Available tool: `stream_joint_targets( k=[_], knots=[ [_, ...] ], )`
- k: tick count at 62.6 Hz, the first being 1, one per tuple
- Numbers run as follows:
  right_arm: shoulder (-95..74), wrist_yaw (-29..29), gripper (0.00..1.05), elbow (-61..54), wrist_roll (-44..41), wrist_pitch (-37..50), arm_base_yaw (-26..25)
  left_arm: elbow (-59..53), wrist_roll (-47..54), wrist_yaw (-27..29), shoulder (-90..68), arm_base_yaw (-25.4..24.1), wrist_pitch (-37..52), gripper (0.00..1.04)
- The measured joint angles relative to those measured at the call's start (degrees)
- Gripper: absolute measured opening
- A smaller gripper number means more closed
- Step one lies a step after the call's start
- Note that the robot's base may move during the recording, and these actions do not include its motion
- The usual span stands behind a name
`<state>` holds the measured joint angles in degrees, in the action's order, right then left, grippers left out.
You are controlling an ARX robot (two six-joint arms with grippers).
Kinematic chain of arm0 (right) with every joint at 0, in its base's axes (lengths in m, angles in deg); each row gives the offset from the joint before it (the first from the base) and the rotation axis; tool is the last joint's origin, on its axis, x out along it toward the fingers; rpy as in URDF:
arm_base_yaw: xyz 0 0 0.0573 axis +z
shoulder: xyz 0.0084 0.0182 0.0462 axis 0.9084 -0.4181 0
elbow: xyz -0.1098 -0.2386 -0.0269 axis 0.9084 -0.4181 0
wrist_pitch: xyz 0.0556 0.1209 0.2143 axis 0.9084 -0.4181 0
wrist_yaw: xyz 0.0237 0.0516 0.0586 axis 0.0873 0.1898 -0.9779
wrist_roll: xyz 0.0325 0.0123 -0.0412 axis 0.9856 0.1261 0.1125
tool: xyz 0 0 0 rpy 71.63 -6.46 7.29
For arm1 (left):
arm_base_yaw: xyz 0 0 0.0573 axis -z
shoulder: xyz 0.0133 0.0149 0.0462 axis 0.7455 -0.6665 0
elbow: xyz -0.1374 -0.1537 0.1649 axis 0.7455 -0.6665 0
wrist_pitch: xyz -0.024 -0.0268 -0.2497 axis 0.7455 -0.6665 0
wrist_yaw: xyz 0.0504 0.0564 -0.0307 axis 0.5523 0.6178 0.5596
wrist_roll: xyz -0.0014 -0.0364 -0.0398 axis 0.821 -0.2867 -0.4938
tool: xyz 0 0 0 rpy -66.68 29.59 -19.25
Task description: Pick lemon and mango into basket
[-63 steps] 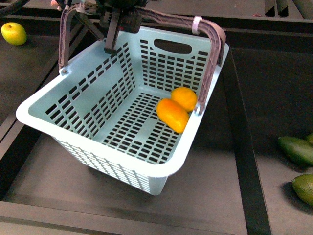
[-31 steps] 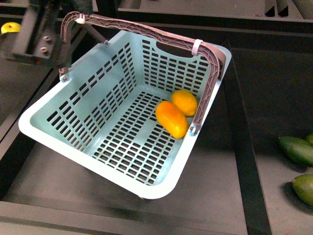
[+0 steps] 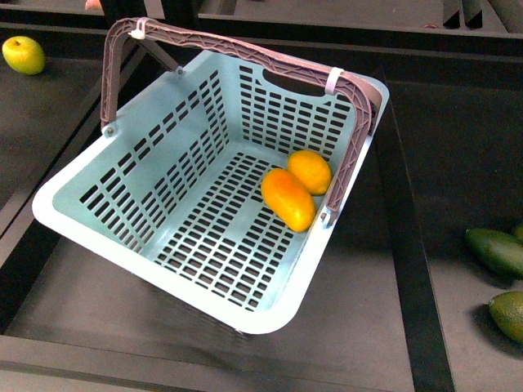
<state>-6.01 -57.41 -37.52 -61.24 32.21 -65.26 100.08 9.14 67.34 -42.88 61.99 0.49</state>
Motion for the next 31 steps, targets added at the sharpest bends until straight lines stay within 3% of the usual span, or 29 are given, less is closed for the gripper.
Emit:
stream_joint_targets(
  k=[7, 31],
  knots=[
    [0.00, -0.02, 0.96, 0.00, 0.00, 0.02, 0.00, -7.04, 4.81, -2.93, 4.39, -2.08, 0.17, 0.03],
    [0.00, 0.00, 0.96, 0.00, 0.00, 0.02, 0.00, -20.74, 6.78, -8.92, 22.18, -8.41, -2.91, 0.03]
  ],
)
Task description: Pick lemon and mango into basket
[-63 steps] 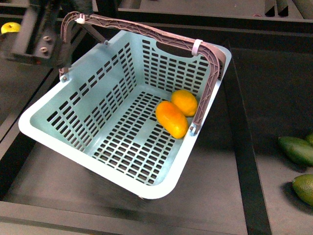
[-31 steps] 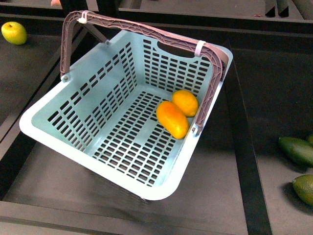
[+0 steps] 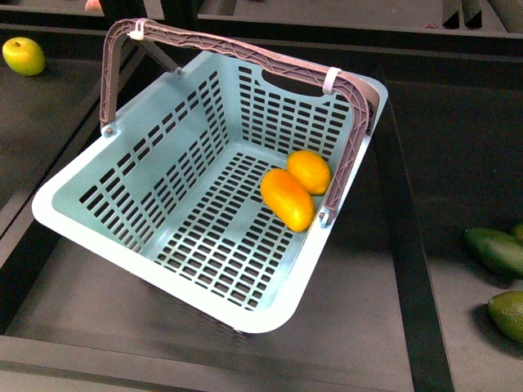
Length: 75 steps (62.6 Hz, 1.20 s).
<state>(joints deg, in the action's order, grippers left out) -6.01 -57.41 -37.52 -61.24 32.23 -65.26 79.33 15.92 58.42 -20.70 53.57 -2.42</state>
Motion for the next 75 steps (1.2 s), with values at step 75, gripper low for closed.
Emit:
stream_joint_targets(
  k=[75],
  knots=[
    [0.00, 0.02, 0.96, 0.00, 0.00, -0.02, 0.00, -5.18, 0.17, -4.98, 47.69, -5.11, -41.86, 0.03]
  ],
)
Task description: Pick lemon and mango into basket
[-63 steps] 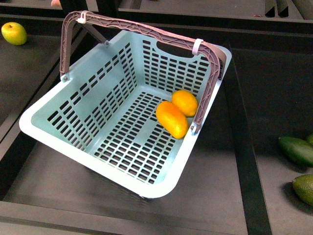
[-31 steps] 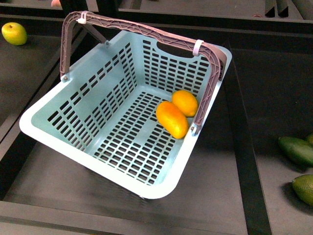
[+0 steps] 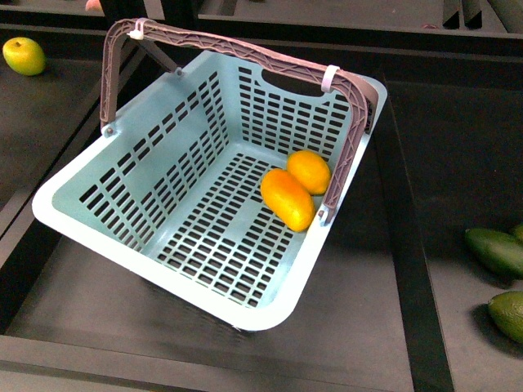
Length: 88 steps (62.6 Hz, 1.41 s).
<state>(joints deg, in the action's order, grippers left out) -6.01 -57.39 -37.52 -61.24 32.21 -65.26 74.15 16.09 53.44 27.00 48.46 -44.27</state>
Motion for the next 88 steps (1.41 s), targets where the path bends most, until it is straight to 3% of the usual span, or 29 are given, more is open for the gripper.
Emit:
stream_joint_targets(
  k=[6, 13, 49, 77, 88],
  knots=[
    [0.00, -0.02, 0.96, 0.00, 0.00, 0.02, 0.00, 0.00, 0.00, 0.00, 1.64, 0.00, -1.68, 0.03],
    [0.00, 0.00, 0.96, 0.00, 0.00, 0.00, 0.00, 0.00, 0.02, 0.00, 10.21, 0.00, -11.17, 0.03],
    [0.00, -0.02, 0.96, 0.00, 0.00, 0.00, 0.00, 0.00, 0.02, 0.00, 11.30, 0.00, -11.65, 0.03],
    [0.00, -0.02, 0.96, 0.00, 0.00, 0.02, 0.00, 0.00, 0.02, 0.00, 11.30, 0.00, -11.65, 0.98],
    [0.00, -0.02, 0.96, 0.00, 0.00, 0.02, 0.00, 0.00, 0.13, 0.00, 11.30, 0.00, -11.65, 0.98]
  ],
)
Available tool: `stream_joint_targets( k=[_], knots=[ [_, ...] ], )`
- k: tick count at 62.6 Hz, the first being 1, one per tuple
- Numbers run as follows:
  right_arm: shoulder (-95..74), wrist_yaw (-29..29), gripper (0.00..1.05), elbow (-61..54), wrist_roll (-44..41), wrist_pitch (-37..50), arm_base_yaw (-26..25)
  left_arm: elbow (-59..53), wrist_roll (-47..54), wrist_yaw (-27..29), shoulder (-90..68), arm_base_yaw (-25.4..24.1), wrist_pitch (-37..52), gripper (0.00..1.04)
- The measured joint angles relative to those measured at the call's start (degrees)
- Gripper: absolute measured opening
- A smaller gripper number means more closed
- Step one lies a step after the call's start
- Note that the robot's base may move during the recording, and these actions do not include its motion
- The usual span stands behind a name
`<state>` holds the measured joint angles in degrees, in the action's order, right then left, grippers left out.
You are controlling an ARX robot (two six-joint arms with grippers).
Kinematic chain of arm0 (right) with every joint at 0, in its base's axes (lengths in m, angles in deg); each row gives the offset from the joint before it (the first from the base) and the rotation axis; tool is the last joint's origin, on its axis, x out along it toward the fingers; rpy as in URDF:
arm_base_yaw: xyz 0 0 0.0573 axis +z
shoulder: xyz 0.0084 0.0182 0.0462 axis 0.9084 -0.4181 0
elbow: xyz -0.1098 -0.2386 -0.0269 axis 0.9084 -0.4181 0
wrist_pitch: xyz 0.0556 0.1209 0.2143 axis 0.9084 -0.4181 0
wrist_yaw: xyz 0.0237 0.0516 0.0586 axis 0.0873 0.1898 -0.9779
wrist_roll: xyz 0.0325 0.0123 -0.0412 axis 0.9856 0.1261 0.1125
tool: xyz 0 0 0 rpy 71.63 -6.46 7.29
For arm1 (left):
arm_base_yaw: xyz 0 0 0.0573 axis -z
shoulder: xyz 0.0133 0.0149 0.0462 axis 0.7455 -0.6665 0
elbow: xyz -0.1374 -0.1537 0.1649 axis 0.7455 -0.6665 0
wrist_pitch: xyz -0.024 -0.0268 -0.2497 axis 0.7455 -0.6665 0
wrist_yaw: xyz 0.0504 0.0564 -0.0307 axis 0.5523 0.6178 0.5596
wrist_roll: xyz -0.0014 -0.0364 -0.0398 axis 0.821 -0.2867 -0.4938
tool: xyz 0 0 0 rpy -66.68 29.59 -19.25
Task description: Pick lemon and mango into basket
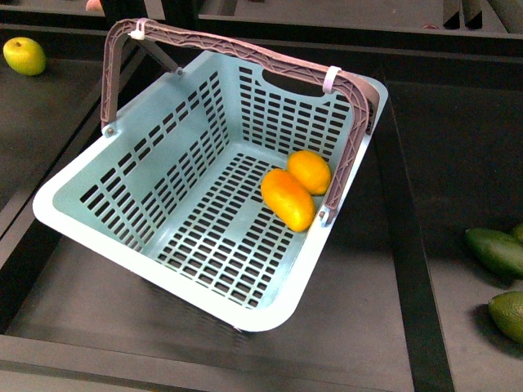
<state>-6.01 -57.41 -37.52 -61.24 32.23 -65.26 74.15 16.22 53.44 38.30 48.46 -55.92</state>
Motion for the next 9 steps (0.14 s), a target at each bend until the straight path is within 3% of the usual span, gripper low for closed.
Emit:
stream_joint_targets(
  k=[9],
  knots=[
    [0.00, 0.00, 0.96, 0.00, 0.00, 0.00, 0.00, 0.00, 0.00, 0.00, 0.00, 0.00, 0.00, 0.98]
  ],
)
